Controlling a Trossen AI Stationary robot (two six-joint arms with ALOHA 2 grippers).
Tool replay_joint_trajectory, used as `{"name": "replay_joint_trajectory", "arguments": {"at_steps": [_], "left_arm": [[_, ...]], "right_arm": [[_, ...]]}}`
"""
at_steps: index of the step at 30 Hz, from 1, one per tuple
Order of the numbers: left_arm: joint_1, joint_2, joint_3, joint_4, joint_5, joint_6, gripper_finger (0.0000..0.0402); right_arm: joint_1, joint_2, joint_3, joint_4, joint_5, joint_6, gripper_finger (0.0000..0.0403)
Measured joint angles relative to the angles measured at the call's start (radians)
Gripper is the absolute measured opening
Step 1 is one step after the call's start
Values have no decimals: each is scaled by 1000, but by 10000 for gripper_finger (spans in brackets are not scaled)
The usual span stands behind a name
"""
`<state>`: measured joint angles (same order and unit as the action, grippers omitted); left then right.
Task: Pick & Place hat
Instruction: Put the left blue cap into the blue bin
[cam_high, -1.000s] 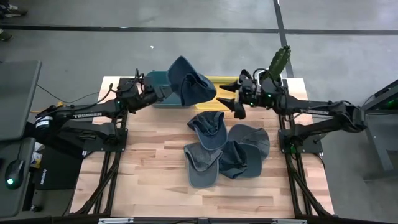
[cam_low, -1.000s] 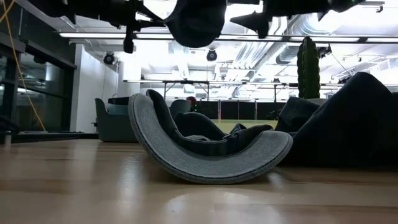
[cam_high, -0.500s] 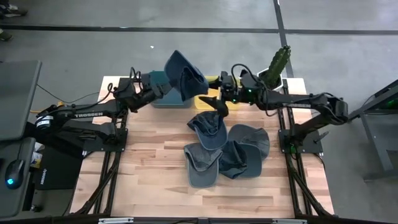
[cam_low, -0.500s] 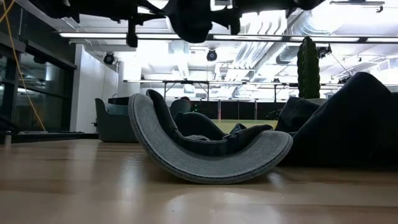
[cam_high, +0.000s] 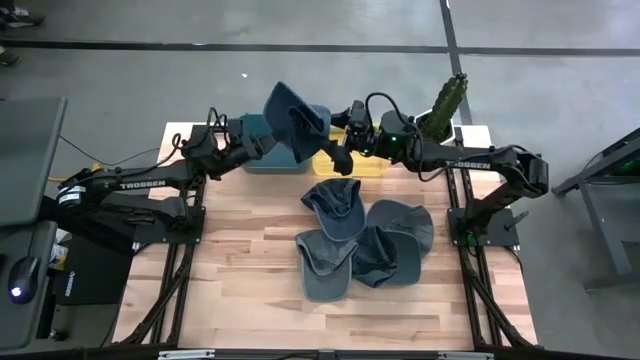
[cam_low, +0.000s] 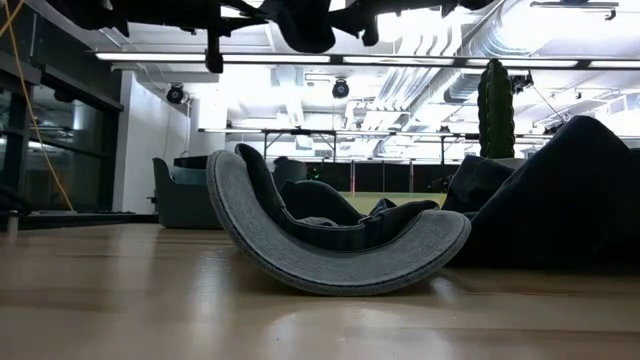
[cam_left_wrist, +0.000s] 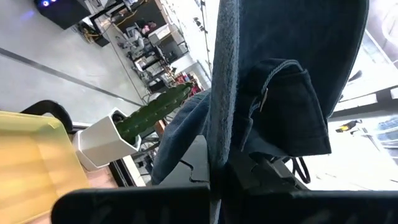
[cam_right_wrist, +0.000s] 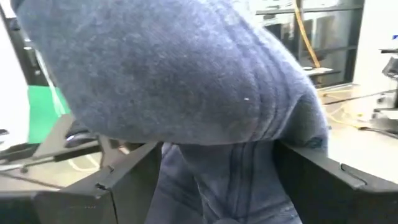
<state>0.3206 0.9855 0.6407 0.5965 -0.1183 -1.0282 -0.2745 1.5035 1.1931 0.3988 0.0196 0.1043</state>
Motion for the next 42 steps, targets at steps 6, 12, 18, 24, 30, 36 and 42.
{"name": "replay_joint_trajectory", "arguments": {"at_steps": [6,12,18,24,30,36,42], "left_arm": [[0,0,0,1,0,1,0],[0,0,0,1,-23,13,0],[0,0,0,8,-45,30,0],[0,8,0,14,-70,37,0],[0,8,0,51,-76,55,0],[0,19,0,48,-86,59,0],[0,19,0,52,-84,59,0]], "right_arm": [[0,-19,0,-48,90,2,307],[-1,-79,-1,-203,175,-24,307],[-8,-186,-1,-346,244,-37,307],[-6,-259,-1,-487,219,9,307],[-3,-234,-1,-484,151,52,307],[14,-187,-1,-399,115,53,307],[20,-153,-1,-367,166,21,307]]}}
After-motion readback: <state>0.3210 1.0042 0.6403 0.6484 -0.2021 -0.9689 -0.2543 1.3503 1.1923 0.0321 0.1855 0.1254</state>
